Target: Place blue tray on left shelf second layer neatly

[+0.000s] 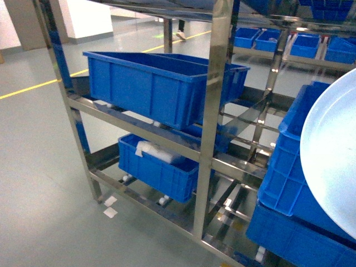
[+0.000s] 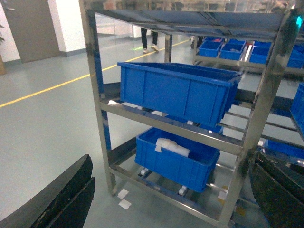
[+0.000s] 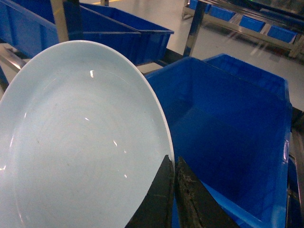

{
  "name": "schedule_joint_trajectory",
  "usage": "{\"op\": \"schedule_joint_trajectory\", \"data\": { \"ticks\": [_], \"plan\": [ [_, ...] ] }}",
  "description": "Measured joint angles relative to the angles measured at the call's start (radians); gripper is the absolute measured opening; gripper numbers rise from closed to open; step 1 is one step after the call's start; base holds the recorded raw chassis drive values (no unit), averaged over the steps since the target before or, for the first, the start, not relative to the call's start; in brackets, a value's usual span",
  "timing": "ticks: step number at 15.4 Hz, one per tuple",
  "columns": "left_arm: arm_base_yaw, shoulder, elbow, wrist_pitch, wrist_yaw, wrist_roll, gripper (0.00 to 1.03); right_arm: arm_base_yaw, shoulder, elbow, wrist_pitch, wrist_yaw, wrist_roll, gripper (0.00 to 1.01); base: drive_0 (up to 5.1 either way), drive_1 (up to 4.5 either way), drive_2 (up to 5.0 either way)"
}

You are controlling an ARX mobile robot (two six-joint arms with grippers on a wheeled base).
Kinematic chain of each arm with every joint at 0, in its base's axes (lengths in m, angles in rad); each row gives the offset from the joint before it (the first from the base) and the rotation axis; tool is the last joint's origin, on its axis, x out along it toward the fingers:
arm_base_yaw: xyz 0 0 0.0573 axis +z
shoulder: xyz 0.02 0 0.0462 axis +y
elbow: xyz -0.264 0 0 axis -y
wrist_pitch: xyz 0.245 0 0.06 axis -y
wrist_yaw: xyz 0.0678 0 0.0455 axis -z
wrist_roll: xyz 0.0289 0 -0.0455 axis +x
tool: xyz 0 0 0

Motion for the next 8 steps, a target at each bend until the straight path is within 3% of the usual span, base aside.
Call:
{"op": "schedule_joint_trajectory", "data": {
  "ticks": [8],
  "plan": [
    [0.000,0.000,0.000,-0.001,0.000,0.000,0.98,0.000,0.005,0.000,-0.001,0.000,0.000,0.02,-1.6,-1.65,-1.6]
  ]
}}
